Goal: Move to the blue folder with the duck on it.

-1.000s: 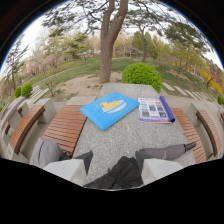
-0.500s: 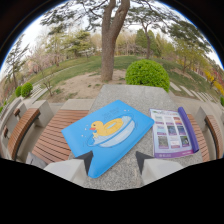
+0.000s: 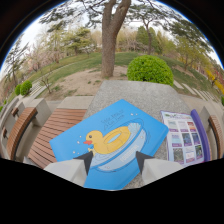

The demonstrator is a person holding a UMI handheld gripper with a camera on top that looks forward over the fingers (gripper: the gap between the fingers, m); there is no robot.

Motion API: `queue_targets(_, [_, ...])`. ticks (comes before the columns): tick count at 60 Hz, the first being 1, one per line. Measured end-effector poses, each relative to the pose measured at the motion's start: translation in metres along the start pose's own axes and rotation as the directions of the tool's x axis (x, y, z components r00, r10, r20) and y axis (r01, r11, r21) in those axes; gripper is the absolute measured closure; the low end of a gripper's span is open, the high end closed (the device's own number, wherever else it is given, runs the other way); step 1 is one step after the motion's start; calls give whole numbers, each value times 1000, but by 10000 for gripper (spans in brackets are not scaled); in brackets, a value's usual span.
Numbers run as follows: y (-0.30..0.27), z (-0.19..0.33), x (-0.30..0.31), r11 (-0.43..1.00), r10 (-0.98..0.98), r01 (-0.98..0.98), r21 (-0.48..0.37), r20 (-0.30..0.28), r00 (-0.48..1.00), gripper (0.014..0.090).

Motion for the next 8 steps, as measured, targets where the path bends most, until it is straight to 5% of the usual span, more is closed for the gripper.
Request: queue_targets(8, [1,4,1,1000,-1,1,3,-10,1000,198])
